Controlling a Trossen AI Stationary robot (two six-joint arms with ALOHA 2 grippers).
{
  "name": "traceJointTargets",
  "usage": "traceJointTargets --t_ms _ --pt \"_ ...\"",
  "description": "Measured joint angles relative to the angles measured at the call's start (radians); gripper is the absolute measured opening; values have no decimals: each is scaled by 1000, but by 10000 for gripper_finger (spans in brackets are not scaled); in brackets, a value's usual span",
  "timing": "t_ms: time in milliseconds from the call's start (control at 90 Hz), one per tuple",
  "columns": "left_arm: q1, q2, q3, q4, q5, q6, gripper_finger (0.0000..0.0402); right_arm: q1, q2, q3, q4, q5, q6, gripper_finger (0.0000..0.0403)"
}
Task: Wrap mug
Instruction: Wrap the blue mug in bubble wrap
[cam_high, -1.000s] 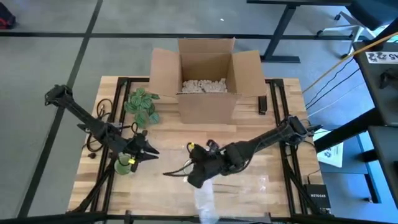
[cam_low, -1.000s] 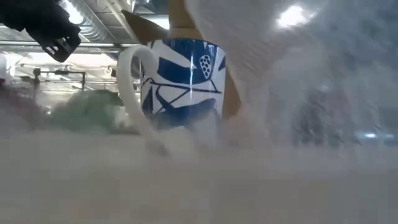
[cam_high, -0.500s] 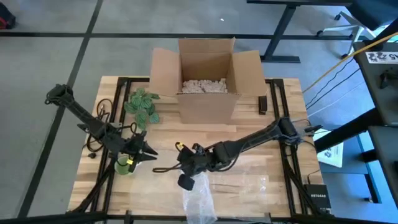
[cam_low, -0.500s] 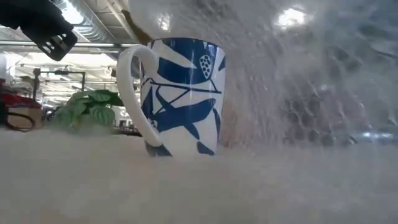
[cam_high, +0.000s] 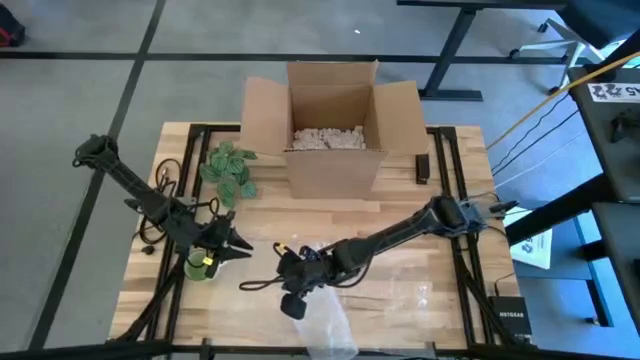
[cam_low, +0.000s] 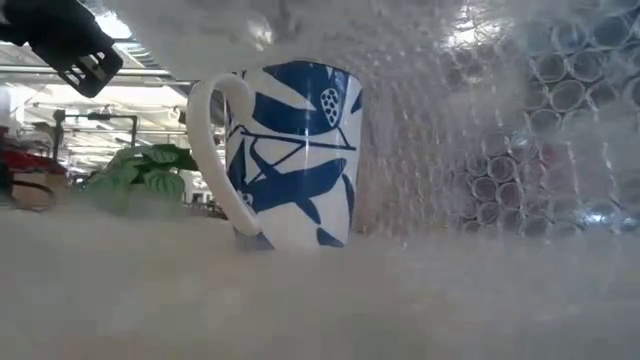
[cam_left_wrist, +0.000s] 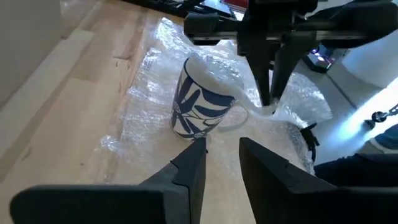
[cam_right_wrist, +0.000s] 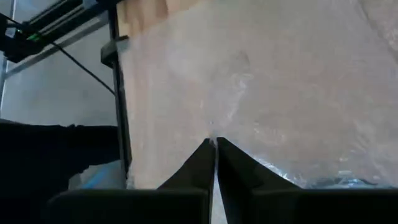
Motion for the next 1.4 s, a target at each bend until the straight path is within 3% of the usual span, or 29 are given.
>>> traceJointTargets --t_ms 200,644,956,1144,1400 --pt "0 0 0 -5 0 0 79 0 -1 0 129 -9 -76 21" --pt "0 0 -1 -23 -2 -19 79 -7 -3 1 137 -3 -86 155" --pt "0 0 -1 -24 -2 -19 79 -28 -5 1 129 -47 -97 177" --pt "0 0 -1 -28 -2 -17 79 -46 -22 74 -117 -37 -99 177" --pt "0 1 -1 -29 -2 -13 79 -53 -31 320 -547 104 -125 177"
